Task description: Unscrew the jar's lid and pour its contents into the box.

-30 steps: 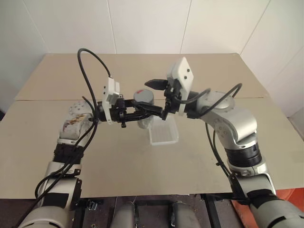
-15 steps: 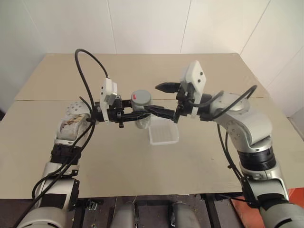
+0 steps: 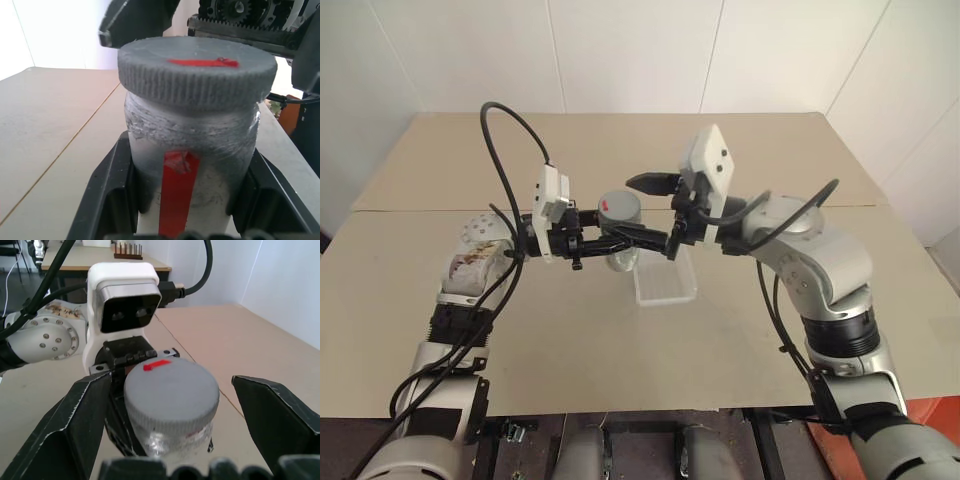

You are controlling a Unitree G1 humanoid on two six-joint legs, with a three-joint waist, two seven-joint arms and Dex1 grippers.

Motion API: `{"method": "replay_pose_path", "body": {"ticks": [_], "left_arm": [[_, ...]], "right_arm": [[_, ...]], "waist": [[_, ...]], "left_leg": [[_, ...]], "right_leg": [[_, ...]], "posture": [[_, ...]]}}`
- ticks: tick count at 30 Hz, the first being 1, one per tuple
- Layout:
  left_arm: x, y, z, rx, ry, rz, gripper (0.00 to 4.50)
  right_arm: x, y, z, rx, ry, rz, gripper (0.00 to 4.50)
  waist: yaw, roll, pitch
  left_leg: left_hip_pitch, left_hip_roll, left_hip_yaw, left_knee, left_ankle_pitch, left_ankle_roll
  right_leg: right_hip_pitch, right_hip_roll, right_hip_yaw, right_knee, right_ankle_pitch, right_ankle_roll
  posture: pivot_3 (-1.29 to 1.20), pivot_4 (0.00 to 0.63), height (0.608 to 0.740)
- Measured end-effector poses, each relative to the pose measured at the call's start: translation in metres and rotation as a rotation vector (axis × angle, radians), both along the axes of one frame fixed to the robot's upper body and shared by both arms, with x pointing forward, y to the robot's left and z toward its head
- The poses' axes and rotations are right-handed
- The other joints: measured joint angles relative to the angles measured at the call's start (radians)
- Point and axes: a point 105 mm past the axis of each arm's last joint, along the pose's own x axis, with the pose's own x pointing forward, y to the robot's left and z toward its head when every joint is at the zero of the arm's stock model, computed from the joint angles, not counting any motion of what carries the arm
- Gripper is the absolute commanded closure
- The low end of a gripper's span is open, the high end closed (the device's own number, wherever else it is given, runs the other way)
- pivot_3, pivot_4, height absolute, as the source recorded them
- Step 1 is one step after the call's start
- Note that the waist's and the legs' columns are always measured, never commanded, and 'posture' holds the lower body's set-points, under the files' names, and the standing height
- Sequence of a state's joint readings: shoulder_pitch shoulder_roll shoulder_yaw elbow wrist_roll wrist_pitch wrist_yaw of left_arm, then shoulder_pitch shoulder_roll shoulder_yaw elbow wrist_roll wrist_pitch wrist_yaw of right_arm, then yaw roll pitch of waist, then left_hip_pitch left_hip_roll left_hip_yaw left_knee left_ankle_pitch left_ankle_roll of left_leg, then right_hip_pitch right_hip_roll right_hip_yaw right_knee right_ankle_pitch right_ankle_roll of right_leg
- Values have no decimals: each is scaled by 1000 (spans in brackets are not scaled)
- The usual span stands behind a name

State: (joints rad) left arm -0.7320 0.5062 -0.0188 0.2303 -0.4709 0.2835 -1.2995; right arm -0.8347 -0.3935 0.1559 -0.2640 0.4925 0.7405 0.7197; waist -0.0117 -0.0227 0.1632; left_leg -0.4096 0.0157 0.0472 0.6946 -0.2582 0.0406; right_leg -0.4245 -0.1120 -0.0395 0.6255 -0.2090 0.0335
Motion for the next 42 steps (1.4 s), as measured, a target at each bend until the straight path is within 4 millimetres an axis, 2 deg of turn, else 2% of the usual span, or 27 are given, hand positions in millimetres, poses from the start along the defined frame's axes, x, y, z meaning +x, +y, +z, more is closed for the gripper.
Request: {"method": "replay_pose_path", "body": {"ticks": [2,4,7,8,13,16,19,22,25,28,30,32,34,38,39,42], "left_arm": [[0,0,0,0,-1,0,2576],[0,0,0,1,-1,1,2576],[0,0,0,1,-4,5,2576],[0,0,0,2,-6,5,2576],[0,1,1,4,-19,9,2576],[1,1,2,2,-30,18,2576],[1,5,-6,6,-4,39,2576],[3,10,-12,12,12,71,2576],[5,15,-9,-4,5,114,2576],[7,19,-8,-16,-1,151,2576],[8,21,-9,-23,-1,173,2576],[9,24,-11,-28,4,198,2576],[9,24,-10,-29,-1,202,2576],[8,23,-9,-35,0,197,2576],[8,23,-9,-36,2,193,2576],[8,20,-9,-23,-5,182,2576]], "right_arm": [[1,1,0,-1,15,-1,189],[2,1,-1,-5,25,-1,649],[0,2,-3,-9,41,18,1595],[0,2,-3,-9,42,21,1732],[0,3,-1,-8,55,22,1733],[2,2,3,50,111,23,1733],[10,-18,27,126,73,-47,1733],[17,-47,30,134,49,-154,1733],[21,-72,7,91,65,-268,1733],[22,-104,-26,16,69,-423,1733],[19,-128,-52,-47,88,-534,1733],[12,-152,-93,-121,172,-649,1733],[5,-164,-122,-155,224,-716,1733],[6,-175,-146,-164,263,-807,1733],[8,-176,-147,-157,266,-819,1014],[11,-175,-144,-162,251,-819,98]], "waist": [[0,0,0],[0,0,0],[0,0,0],[0,0,0],[-1,0,0],[-1,0,0],[3,0,0],[9,0,0],[11,0,0],[14,0,0],[19,0,0],[22,0,0],[20,0,0],[6,0,0],[3,0,0],[1,0,0]], "left_leg": [[0,0,0,0,0,0],[0,0,0,0,0,0],[0,0,0,0,0,0],[0,0,0,0,0,0],[0,0,0,0,0,0],[0,0,0,0,0,0],[0,0,0,0,0,0],[0,0,0,0,0,0],[0,0,0,0,0,0],[-1,0,0,0,0,0],[0,0,0,0,0,0],[-1,0,1,0,0,1],[0,0,1,0,0,1],[3,0,2,0,0,0],[4,0,2,0,0,0],[4,0,1,0,0,0]], "right_leg": [[0,0,0,0,0,0],[0,0,0,0,0,0],[0,0,0,0,0,0],[0,0,0,0,0,0],[0,0,0,0,0,0],[0,0,0,0,0,0],[0,0,0,0,0,0],[0,0,0,-1,0,0],[0,0,0,-1,0,0],[0,0,0,-1,0,0],[1,-1,0,-1,0,0],[0,-1,0,-1,0,0],[0,-1,1,-1,0,0],[1,0,3,-2,0,1],[1,0,3,-1,0,1],[1,0,3,-1,0,0]], "posture": [[0,150,740],[0,150,740],[0,150,740],[0,150,740],[0,150,740],[0,150,740],[0,150,740],[0,150,740],[0,150,740],[0,150,740],[0,150,740],[0,150,740],[0,150,740],[0,150,740],[0,150,740],[0,150,740]]}}
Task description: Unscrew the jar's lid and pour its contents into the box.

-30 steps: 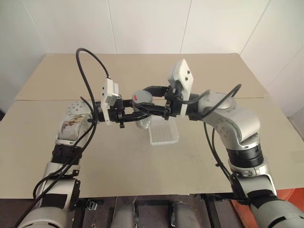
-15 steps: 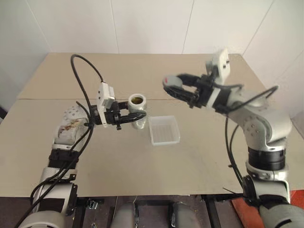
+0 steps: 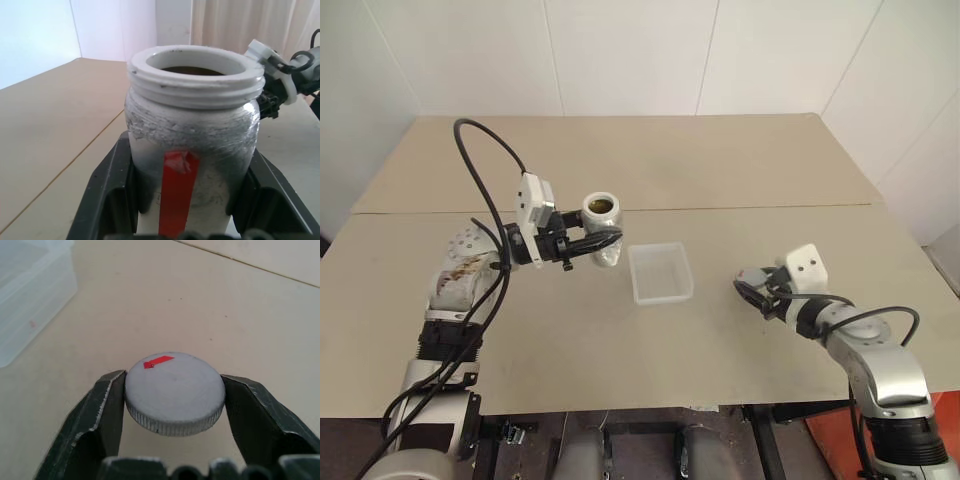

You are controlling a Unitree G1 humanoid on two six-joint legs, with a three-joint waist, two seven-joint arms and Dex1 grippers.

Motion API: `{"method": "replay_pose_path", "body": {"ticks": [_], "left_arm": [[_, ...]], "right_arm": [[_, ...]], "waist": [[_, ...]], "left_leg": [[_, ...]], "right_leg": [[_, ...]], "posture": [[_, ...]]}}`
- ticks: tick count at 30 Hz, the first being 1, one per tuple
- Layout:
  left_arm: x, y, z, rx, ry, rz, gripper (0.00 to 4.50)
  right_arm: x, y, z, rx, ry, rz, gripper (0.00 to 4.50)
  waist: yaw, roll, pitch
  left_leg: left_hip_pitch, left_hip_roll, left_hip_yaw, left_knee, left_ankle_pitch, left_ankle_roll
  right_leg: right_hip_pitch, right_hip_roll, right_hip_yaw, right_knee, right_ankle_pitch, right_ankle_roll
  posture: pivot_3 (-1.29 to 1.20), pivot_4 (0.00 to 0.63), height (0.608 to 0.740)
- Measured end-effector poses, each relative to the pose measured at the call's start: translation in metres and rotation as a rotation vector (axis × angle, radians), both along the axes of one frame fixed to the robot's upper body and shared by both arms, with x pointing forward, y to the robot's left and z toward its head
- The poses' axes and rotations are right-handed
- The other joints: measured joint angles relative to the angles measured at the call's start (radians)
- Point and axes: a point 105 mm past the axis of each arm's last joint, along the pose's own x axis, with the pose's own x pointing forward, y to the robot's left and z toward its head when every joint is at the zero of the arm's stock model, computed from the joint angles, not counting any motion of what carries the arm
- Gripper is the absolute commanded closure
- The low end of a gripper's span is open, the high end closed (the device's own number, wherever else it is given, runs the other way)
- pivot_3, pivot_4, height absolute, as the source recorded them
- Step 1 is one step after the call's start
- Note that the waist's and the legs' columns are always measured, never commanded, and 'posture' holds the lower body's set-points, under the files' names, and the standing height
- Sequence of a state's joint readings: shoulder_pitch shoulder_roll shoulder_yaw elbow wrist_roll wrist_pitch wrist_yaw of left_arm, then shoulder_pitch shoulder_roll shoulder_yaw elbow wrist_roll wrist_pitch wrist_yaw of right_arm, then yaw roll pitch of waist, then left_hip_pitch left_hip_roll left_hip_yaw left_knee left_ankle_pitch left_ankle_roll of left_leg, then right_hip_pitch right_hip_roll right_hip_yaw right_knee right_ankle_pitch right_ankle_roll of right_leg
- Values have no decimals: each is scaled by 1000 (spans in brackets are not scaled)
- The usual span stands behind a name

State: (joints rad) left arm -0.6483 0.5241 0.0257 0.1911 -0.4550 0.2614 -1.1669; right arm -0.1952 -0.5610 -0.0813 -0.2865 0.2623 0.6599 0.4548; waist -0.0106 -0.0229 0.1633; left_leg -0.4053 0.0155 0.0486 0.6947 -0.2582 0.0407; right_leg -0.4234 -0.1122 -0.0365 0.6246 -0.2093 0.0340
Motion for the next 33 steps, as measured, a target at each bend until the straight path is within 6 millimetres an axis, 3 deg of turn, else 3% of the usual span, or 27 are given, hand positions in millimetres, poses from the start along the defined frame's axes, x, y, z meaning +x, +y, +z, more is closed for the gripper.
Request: {"method": "replay_pose_path", "body": {"ticks": [3,6,9,11,16,21,24,28,33], "left_arm": [[5,-4,4,19,-51,16,2576],[13,-13,9,85,-182,65,2576],[26,-31,9,260,-425,114,2576],[36,-42,7,419,-655,158,2576],[50,-63,1,789,-1300,143,2576],[48,-95,12,788,-1876,106,2576],[44,-104,4,759,-2034,31,2576],[43,-104,-10,748,-2116,-62,2576],[49,-114,4,738,-2223,-47,2576]], "right_arm": [[-1,2,10,-6,4,52,38],[-4,12,52,42,-48,153,38],[-13,30,95,127,-89,280,38],[-20,48,109,163,-42,378,38],[-32,71,110,166,73,513,38],[-36,75,114,141,95,557,38],[-39,74,114,134,109,577,38],[-42,70,113,113,128,582,38],[-43,70,110,120,139,586,38]], "waist": [[1,0,0],[11,0,0],[20,0,0],[22,0,0],[26,-1,0],[35,-1,0],[35,-1,0],[33,-1,1],[33,-1,1]], "left_leg": [[-1,-1,0,0,0,0],[-1,0,0,0,0,0],[-1,0,0,0,0,0],[-1,0,0,0,0,0],[-4,-1,0,-1,0,1],[-10,-2,1,1,-2,3],[-11,-1,5,1,-2,3],[-11,-1,8,1,-2,3],[-11,-1,8,1,-2,3]], "right_leg": [[0,0,0,-1,0,0],[0,0,0,-1,0,0],[1,0,-1,-2,0,0],[1,0,-1,-2,1,-1],[0,-1,-2,0,2,1],[-3,-2,-4,-4,3,4],[-4,-2,-4,-3,3,4],[-5,-2,-4,-2,2,4],[-5,-2,-4,-2,2,4]], "posture": [[0,150,740],[0,150,740],[0,150,740],[0,150,740],[0,150,740],[0,150,740],[0,150,740],[0,150,740],[0,150,740]]}}
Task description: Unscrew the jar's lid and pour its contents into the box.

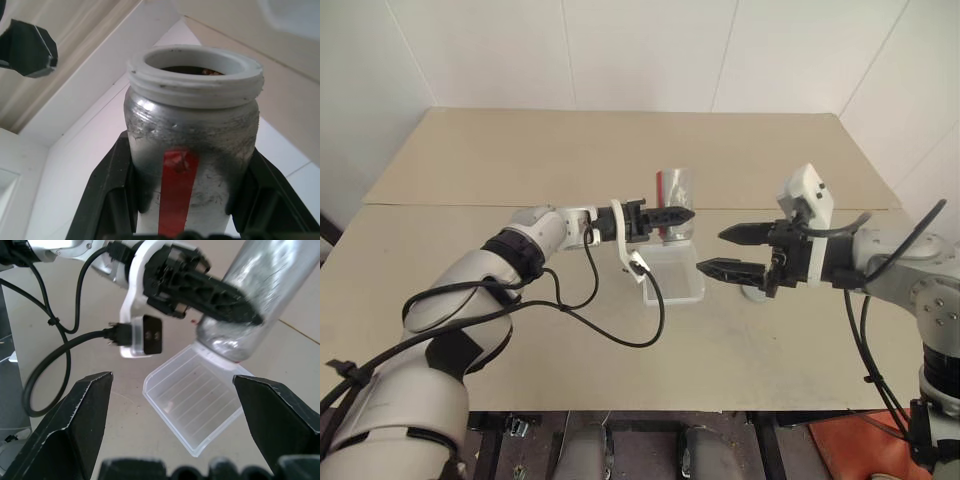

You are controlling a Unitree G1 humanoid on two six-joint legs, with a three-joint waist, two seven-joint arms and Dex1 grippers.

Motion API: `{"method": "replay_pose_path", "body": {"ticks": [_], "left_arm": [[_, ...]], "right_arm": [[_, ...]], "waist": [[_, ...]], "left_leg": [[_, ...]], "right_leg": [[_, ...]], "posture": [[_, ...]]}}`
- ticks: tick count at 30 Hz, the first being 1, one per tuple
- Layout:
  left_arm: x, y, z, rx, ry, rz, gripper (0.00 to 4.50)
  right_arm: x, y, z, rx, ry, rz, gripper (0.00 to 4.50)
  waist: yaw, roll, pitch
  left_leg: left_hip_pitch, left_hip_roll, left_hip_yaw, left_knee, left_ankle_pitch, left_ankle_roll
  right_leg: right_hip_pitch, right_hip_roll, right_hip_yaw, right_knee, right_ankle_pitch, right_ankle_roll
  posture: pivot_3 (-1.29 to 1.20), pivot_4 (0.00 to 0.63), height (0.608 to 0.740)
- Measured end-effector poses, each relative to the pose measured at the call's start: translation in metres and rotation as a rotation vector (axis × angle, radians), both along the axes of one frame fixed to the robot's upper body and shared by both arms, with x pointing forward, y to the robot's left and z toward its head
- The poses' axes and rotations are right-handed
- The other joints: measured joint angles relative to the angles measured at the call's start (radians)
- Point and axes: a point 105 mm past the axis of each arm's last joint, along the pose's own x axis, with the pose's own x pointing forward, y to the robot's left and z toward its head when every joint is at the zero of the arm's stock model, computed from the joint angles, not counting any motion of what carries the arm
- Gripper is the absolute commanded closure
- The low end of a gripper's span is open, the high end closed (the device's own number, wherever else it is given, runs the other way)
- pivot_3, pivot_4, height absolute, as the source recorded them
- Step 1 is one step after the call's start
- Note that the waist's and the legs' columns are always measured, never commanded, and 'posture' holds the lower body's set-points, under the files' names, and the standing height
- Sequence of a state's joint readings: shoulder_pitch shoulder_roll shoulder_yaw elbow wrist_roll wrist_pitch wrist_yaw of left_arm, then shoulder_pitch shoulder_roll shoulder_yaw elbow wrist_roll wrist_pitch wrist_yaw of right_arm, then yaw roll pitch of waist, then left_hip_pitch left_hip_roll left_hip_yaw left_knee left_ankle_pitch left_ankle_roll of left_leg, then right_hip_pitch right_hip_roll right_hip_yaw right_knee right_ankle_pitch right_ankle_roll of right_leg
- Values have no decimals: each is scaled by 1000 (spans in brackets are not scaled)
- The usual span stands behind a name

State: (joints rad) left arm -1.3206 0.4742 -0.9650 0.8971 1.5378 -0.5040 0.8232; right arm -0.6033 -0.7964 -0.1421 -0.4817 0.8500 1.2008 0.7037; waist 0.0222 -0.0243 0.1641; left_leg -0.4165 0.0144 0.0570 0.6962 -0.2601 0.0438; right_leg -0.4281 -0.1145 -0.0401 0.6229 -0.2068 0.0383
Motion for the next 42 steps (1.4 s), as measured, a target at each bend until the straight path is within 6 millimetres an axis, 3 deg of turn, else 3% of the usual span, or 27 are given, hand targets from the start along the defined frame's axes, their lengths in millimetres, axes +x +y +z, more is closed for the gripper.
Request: {"method": "replay_pose_path", "body": {"ticks": [6,11,15,18,20,25,28,30,33,36,39,42], "left_arm": [[-1,-4,5,-25,-23,-31,2576],[2,9,5,-114,130,24,2576],[19,37,12,-415,478,220,2576],[40,64,23,-783,787,375,2576],[47,78,20,-1015,1031,431,2576],[39,90,-5,-1331,1512,485,2576],[28,84,-1,-1446,1748,431,2576],[19,80,4,-1456,1818,384,2576],[10,74,-3,-1424,1806,401,2576],[9,74,-6,-1314,1589,466,2576],[9,74,13,-1031,1047,501,2576],[-5,51,33,-707,587,367,2576]], "right_arm": [[-2,2,0,12,5,9,38],[-2,0,-5,10,10,-3,38],[-2,-1,-8,6,11,-20,38],[-3,-5,-12,9,17,-43,38],[-4,-7,-11,10,5,-51,38],[-5,-8,-10,39,1,-65,38],[-5,-7,-7,61,-9,-60,38],[-6,-5,-7,70,-13,-57,38],[-6,-4,-6,75,-16,-56,38],[-6,-4,-5,75,-20,-56,38],[-6,-7,-3,60,-36,-57,38],[-5,-9,-1,47,-58,-63,38]], "waist": [[-1,0,0],[-6,0,0],[-11,0,0],[-11,0,0],[-10,0,0],[-12,0,0],[-11,0,0],[-12,0,0],[-11,0,0],[-10,0,0],[-8,0,0],[0,0,0]], "left_leg": [[0,0,0,0,0,0],[0,0,0,0,0,0],[0,1,-1,0,0,-1],[0,1,0,2,1,-1],[0,1,-1,4,1,-1],[0,0,-6,6,0,0],[1,0,-7,6,0,0],[2,0,-8,6,0,0],[3,0,-8,6,0,0],[3,0,-8,6,0,0],[4,-1,-7,5,0,0],[3,-1,-7,5,0,1]], "right_leg": [[0,0,0,0,0,0],[0,-1,0,0,0,0],[-1,-1,0,1,0,0],[-1,-2,0,2,0,0],[0,-2,0,2,0,0],[1,-1,1,2,0,0],[3,0,1,2,0,1],[3,0,1,2,0,0],[4,0,2,2,0,0],[4,0,2,2,1,0],[4,0,2,1,1,-1],[5,0,2,1,2,0]], "posture": [[0,150,740],[0,150,740],[0,150,740],[0,150,740],[0,150,740],[0,150,740],[0,150,740],[0,150,740],[0,150,740],[0,150,740],[0,150,740],[0,150,740]]}}
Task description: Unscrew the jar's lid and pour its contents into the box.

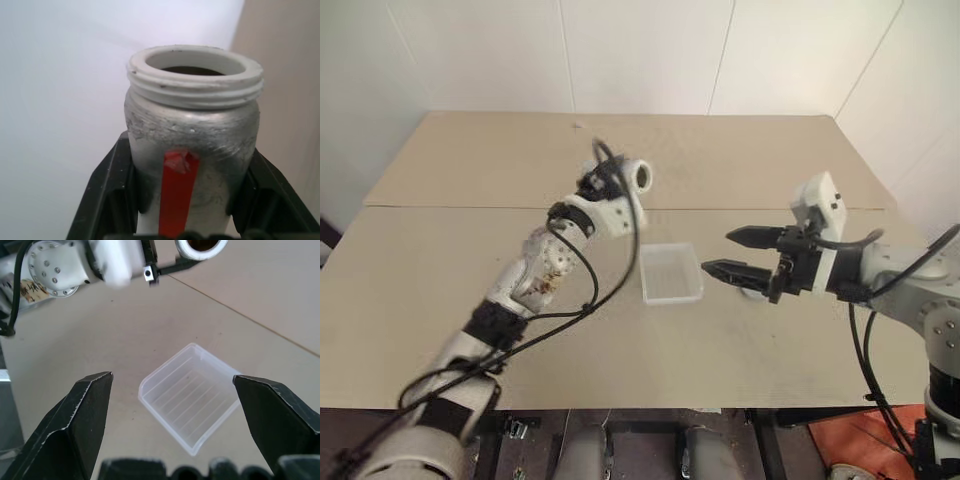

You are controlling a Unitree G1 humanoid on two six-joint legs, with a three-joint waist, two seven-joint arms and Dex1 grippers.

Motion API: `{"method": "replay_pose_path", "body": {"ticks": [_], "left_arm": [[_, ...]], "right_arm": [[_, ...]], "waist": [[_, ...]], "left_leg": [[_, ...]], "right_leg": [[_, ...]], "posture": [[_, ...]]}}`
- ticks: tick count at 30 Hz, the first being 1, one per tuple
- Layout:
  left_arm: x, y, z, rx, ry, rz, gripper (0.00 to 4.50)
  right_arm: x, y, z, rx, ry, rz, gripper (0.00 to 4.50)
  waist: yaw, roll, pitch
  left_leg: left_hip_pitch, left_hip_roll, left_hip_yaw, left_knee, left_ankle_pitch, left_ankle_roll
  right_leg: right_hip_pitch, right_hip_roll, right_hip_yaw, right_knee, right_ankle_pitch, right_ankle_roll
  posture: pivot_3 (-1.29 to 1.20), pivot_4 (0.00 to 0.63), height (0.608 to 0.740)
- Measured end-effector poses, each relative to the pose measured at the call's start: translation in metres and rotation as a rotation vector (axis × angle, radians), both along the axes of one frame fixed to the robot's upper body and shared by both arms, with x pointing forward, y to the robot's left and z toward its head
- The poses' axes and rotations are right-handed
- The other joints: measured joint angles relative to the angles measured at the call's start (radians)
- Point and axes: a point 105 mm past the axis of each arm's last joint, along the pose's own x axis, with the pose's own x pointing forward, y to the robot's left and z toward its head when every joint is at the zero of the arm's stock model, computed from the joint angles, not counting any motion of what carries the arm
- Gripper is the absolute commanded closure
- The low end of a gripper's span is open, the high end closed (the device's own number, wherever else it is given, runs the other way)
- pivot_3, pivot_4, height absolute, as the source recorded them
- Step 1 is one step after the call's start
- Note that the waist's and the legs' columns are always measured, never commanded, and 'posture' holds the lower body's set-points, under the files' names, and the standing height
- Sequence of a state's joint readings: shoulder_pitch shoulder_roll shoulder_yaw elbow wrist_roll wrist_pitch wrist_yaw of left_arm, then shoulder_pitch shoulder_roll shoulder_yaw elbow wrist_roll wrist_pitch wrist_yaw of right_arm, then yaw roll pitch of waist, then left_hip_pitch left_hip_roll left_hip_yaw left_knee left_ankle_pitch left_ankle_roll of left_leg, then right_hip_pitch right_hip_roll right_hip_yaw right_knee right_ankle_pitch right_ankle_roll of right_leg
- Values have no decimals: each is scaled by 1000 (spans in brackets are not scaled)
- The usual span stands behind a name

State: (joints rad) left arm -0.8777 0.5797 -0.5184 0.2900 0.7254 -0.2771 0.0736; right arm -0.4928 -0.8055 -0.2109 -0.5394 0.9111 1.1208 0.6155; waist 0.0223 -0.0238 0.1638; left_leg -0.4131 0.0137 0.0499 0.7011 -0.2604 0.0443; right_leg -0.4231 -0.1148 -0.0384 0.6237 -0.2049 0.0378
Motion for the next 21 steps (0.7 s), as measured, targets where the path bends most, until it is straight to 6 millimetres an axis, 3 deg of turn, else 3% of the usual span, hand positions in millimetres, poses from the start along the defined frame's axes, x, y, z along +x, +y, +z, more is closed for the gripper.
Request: {"method": "replay_pose_path", "body": {"ticks": [2,4,9,13,21], "left_arm": [[-13,-23,-1,231,-243,-106,2576],[-19,-36,-19,417,-388,-182,2576],[-16,-33,-73,730,-494,-269,2576],[-7,-38,-69,776,-558,-254,2576],[-9,-48,-59,728,-591,-267,2576]], "right_arm": [[0,0,0,-5,-5,4,38],[0,1,1,-6,-10,9,38],[2,-1,3,-12,-29,-6,38],[3,-2,6,-1,-48,-24,38],[-6,2,10,29,-76,-17,38]], "waist": [[8,0,0],[13,0,0],[10,0,0],[16,0,0],[14,0,0]], "left_leg": [[-1,0,1,0,-1,1],[-1,0,5,0,-1,1],[-2,1,9,0,-1,1],[-3,1,9,1,-1,1],[-3,1,9,1,-1,1]], "right_leg": [[0,0,0,-1,0,1],[-1,0,0,-1,0,1],[-3,1,0,1,0,1],[-3,0,0,0,0,1],[-3,0,0,0,0,1]], "posture": [[0,150,740],[0,150,740],[0,150,740],[0,150,740],[0,150,740]]}}
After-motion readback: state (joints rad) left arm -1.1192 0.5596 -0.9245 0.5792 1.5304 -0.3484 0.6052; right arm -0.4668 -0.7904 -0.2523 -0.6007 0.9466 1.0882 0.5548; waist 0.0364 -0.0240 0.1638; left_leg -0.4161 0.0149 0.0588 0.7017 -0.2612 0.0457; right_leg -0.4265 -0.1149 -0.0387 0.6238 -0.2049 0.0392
